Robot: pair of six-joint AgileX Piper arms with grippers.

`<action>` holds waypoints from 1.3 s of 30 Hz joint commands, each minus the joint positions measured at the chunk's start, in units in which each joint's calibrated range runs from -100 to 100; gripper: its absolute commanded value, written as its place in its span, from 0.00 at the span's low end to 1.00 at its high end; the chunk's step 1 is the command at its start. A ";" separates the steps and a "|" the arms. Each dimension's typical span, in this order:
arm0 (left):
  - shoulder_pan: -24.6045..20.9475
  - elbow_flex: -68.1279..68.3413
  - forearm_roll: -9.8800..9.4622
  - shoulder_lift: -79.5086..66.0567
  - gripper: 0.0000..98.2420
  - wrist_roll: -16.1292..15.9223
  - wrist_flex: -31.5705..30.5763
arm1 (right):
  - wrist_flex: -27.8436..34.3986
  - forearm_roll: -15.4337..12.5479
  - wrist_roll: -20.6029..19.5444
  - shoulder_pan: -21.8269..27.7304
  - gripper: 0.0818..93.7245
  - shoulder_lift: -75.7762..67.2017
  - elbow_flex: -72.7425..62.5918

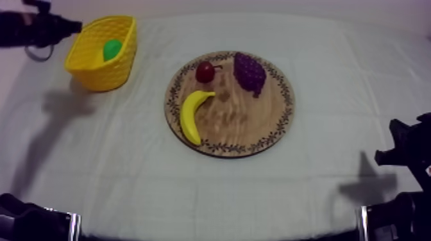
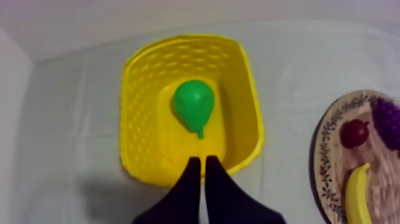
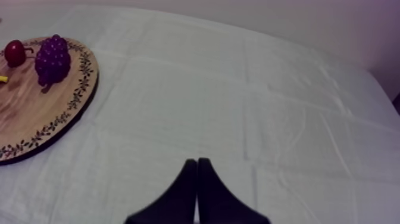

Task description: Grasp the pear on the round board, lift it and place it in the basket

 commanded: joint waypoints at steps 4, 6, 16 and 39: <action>-0.06 24.40 2.11 -35.20 0.00 -0.82 -3.26 | 0.02 -0.01 0.01 0.00 0.00 0.01 0.03; -0.26 29.95 3.59 -43.51 0.00 -1.66 -3.41 | 0.02 -0.01 0.01 0.00 0.00 0.01 0.03; -3.80 48.12 9.44 -72.15 0.00 -4.72 1.59 | 0.02 -0.01 0.01 0.00 0.00 0.01 0.03; -4.41 61.95 13.68 -78.74 0.00 2.17 -8.92 | 0.02 -0.01 -0.01 0.00 0.00 0.01 0.03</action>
